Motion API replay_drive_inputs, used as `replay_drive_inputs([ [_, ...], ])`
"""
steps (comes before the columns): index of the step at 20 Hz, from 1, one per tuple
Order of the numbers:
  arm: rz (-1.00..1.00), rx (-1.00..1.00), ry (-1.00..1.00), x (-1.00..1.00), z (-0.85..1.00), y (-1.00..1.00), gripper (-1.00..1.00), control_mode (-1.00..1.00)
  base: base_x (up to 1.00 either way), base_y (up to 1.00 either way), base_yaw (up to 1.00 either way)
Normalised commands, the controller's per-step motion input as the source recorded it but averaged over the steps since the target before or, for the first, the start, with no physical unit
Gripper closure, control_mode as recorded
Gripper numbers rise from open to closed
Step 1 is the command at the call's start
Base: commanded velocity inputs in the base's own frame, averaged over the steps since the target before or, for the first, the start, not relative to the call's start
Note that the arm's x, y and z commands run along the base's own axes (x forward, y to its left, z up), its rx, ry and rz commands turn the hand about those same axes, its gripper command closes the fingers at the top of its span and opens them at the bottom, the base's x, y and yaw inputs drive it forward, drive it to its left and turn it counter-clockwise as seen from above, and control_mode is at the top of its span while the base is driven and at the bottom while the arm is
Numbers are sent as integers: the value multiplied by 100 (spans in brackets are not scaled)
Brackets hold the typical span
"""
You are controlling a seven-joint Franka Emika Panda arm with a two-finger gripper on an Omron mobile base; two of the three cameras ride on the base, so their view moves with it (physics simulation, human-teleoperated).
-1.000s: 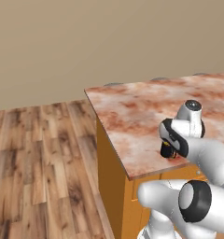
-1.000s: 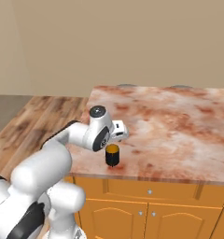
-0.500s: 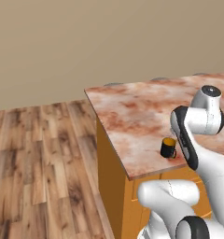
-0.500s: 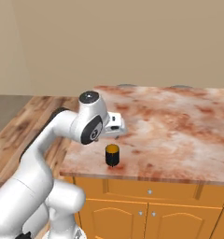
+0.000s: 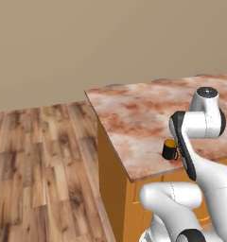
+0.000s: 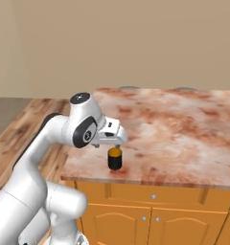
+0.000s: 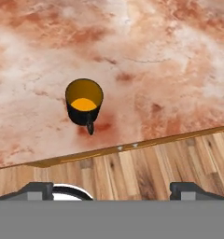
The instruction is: Clear the mugs and bowl far away from the sink.
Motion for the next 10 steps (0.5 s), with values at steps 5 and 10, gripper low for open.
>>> replay_drive_inputs([
  [5,0,0,0,0,0,0,-100,100,-28,-15,-10],
  [10,0,0,0,0,0,0,-100,100,-29,-15,-58],
])
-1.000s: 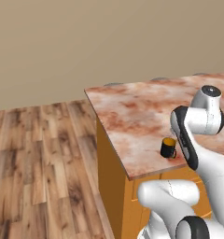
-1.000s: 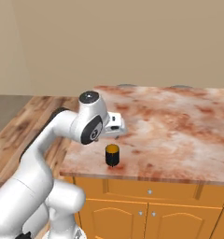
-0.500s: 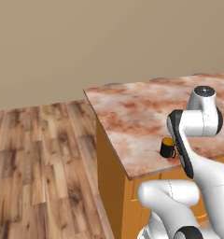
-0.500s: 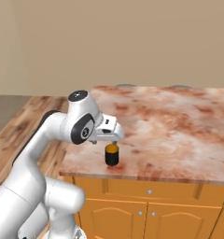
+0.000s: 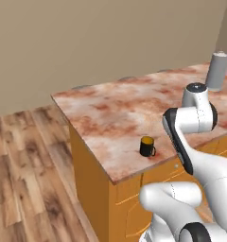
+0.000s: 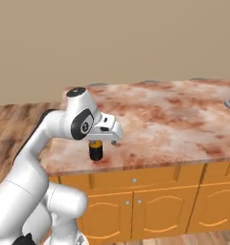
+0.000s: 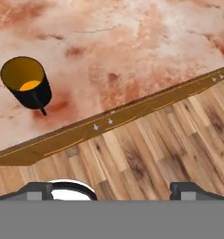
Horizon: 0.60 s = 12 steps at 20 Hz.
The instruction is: Clear the mugs and bowl far away from the sink.
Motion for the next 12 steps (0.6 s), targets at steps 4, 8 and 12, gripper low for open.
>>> replay_drive_inputs([
  [4,0,0,0,0,0,0,-100,100,-27,-26,-70],
  [8,0,0,0,0,0,0,-100,100,-20,-35,-72],
  [12,0,0,0,0,0,0,-100,100,-12,-36,-71],
])
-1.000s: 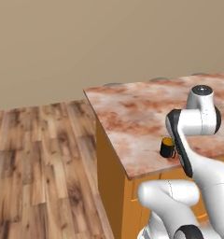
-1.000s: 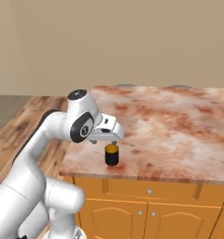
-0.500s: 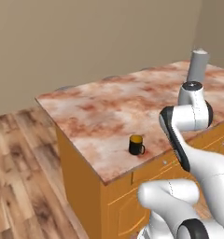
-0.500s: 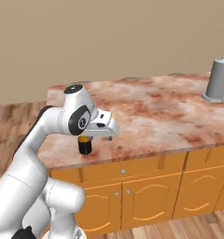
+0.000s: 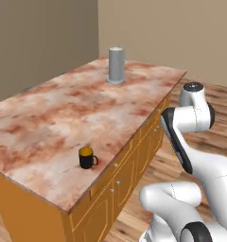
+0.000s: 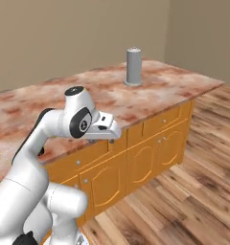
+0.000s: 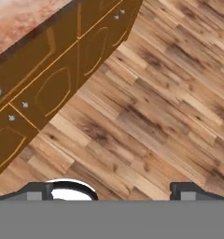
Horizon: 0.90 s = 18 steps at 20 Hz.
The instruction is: Clear the mugs and bowl far away from the sink.
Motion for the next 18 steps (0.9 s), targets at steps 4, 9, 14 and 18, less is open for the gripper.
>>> replay_drive_inputs([
  [4,0,0,0,0,0,0,-100,100,-6,-36,-71],
  [9,0,0,0,0,0,0,-100,100,0,-29,-75],
  [14,0,0,0,0,0,0,-100,100,0,-24,-77],
  [18,0,0,0,0,0,0,-100,100,0,-23,-76],
])
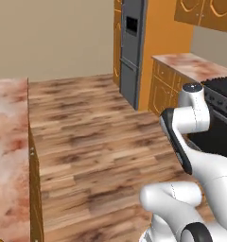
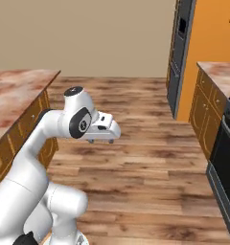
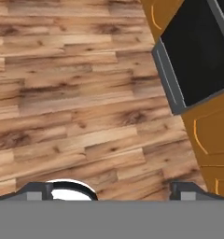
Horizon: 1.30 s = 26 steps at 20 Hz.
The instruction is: Clear the mugs and bowl far away from the sink.
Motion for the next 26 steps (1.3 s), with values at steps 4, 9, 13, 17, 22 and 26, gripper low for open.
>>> replay_drive_inputs([
  [4,0,0,0,0,0,0,-100,100,6,-21,-70],
  [9,0,0,0,0,0,0,-100,100,24,-27,-59],
  [13,0,0,0,0,0,0,-100,100,44,-32,-44],
  [17,0,0,0,0,0,0,-100,100,46,-30,-40],
  [22,0,0,0,0,0,0,-100,100,50,-45,-38],
  [26,0,0,0,0,0,0,-100,100,50,-54,-42],
])
